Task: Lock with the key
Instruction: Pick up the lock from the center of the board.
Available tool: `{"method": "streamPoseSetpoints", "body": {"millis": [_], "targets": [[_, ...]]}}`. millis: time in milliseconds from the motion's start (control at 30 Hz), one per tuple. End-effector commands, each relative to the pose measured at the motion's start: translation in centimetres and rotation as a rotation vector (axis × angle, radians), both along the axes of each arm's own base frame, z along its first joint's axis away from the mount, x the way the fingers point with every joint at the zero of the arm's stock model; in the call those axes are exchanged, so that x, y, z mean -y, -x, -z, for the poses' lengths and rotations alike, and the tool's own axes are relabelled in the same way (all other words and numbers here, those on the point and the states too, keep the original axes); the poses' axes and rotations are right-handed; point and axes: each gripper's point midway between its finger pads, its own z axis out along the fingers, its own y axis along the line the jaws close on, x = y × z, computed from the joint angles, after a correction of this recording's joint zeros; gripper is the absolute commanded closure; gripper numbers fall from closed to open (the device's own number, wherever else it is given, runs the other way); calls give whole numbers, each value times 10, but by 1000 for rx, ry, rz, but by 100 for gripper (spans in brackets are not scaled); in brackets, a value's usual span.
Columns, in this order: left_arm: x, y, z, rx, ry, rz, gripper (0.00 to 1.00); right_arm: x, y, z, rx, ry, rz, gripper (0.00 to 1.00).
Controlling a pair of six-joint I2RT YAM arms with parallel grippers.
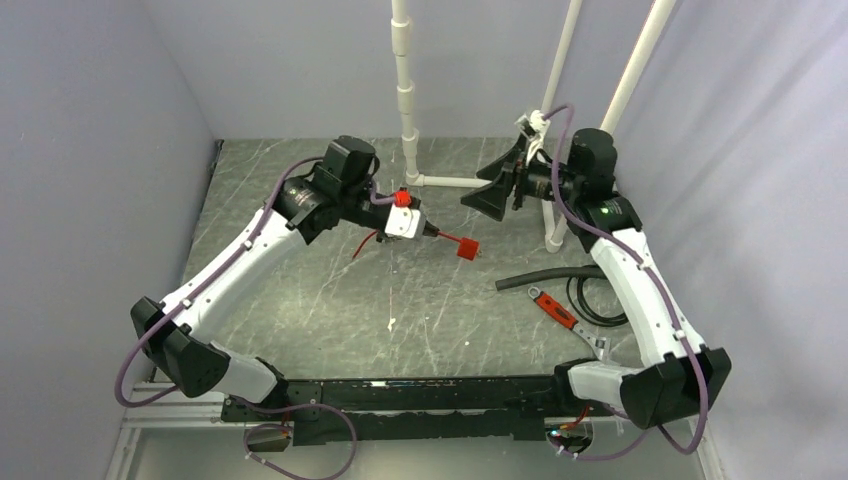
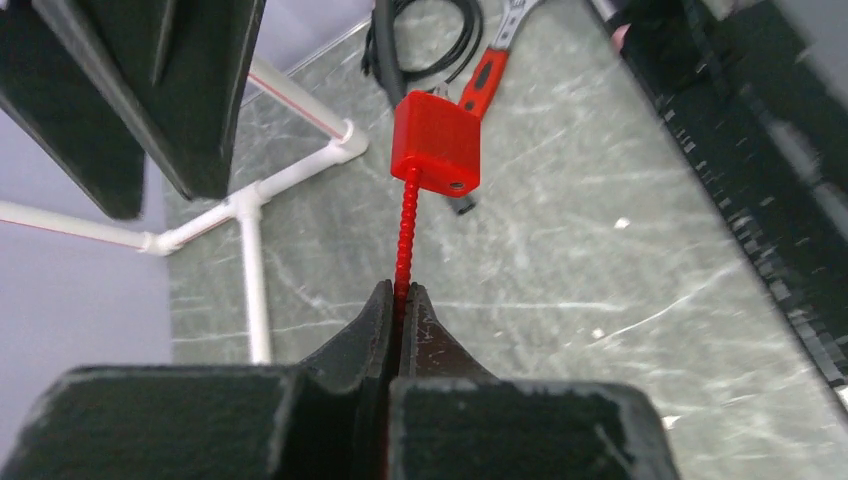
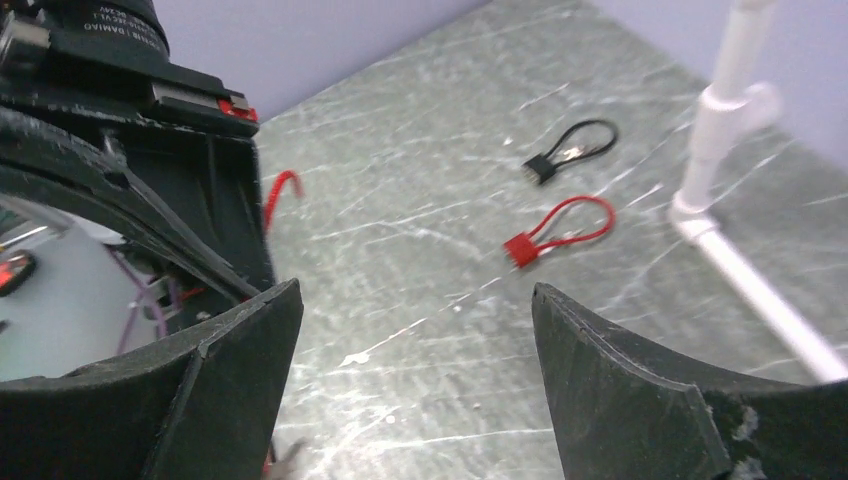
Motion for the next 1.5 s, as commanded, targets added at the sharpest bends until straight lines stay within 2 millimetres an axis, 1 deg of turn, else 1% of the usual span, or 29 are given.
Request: {"method": "streamPoseSetpoints", "body": {"millis": [0,67,100,167,233,267,300,367,400,500,667,833,933,1033,1100,1300,1433,1467], "targets": [[-11,40,-8,-362,-29,18,100,18,-3,-36,216,30,42,14],[-16,32,-2,-289,-55,-20,100,21,5,-34,210,61,16,15],[-20,27,3,-254,-73,-46,100,20,13,-28,180,72,-15,15],[-30,18,16,-125,-144,-47,100,21,31,-9,160,129,-108,16],[-37,9,26,-31,-227,-56,100,22,51,10,83,186,-183,16],[-40,5,27,-3,-255,-60,100,22,59,18,40,215,-213,16],[-41,0,27,24,-271,-65,100,22,72,29,-35,251,-253,17],[-43,-4,27,71,-291,-61,100,17,88,40,-112,289,-322,18],[-42,-5,29,96,-300,-56,100,14,92,46,-154,305,-343,18],[-40,-9,30,165,-300,-53,100,4,102,56,-220,305,-391,18],[-35,-12,26,211,-280,-42,100,-17,102,76,-267,349,-399,19],[-32,-10,20,233,-269,-20,100,-27,87,90,-302,381,-361,26],[-32,-7,20,236,-268,-9,100,-29,83,93,-319,405,-359,29],[-29,-8,17,237,-255,-14,100,-33,79,93,-317,404,-348,30],[-28,-6,15,232,-243,-14,100,-35,76,97,-312,408,-341,30],[-25,-3,12,231,-217,1,100,-44,80,93,-287,364,-399,35],[-22,-7,11,230,-212,-3,100,-48,85,98,-299,357,-438,42],[-21,-7,11,226,-210,-3,100,-48,85,100,-304,361,-440,45]]}}
